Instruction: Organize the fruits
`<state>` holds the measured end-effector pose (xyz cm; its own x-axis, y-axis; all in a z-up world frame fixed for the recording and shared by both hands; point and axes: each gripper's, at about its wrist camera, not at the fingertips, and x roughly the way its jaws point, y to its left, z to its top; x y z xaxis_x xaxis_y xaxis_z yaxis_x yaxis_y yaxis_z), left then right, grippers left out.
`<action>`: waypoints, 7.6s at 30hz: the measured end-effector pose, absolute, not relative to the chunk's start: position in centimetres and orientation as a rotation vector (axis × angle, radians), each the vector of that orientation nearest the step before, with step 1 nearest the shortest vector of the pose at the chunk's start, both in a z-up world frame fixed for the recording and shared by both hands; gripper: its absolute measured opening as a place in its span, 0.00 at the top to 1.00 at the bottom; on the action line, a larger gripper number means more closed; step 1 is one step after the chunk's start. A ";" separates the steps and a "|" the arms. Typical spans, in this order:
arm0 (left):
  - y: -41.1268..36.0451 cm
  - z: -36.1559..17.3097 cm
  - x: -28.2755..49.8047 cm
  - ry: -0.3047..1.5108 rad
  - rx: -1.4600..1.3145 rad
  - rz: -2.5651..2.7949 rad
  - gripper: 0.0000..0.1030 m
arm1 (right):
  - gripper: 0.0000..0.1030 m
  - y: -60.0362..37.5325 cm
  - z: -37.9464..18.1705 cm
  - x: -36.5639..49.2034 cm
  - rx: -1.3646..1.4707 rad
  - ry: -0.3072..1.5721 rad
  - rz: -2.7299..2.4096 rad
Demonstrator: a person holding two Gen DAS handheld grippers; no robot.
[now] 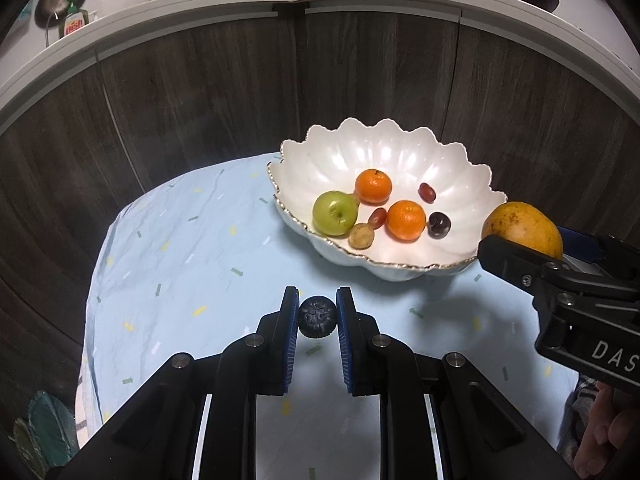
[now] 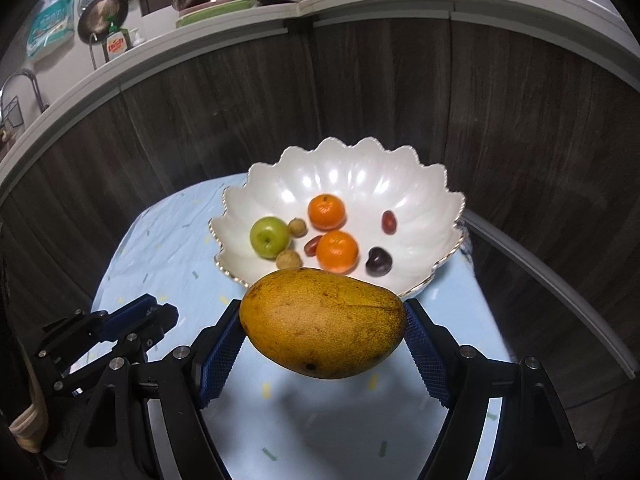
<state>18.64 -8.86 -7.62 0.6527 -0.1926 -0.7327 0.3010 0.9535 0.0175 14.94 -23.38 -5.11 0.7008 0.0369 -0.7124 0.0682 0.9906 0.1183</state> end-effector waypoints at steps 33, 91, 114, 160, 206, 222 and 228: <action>-11.7 -4.7 25.4 0.768 0.139 -0.298 0.81 | 0.24 -27.2 -4.0 19.6 0.144 0.757 -0.071; -14.4 -8.8 28.4 0.839 0.186 -0.276 0.27 | 0.07 -30.4 -6.6 25.0 0.179 0.785 -0.109; -10.1 -3.5 21.6 0.776 0.194 -0.213 0.16 | 0.03 -26.6 -1.6 17.5 0.140 0.702 -0.134; 0.4 0.4 2.4 0.798 0.079 -0.026 0.06 | 0.01 -17.6 2.0 0.3 0.065 0.683 -0.039; 0.5 1.8 -2.9 0.708 0.086 -0.005 0.04 | 0.01 -17.8 3.6 -4.4 0.095 0.624 -0.053; 0.7 1.5 -2.7 0.718 0.080 -0.009 0.04 | 0.01 -17.8 3.5 -4.3 0.097 0.623 -0.053; 0.7 1.3 -2.6 0.727 0.080 -0.016 0.04 | 0.01 -17.9 3.4 -4.2 0.101 0.627 -0.055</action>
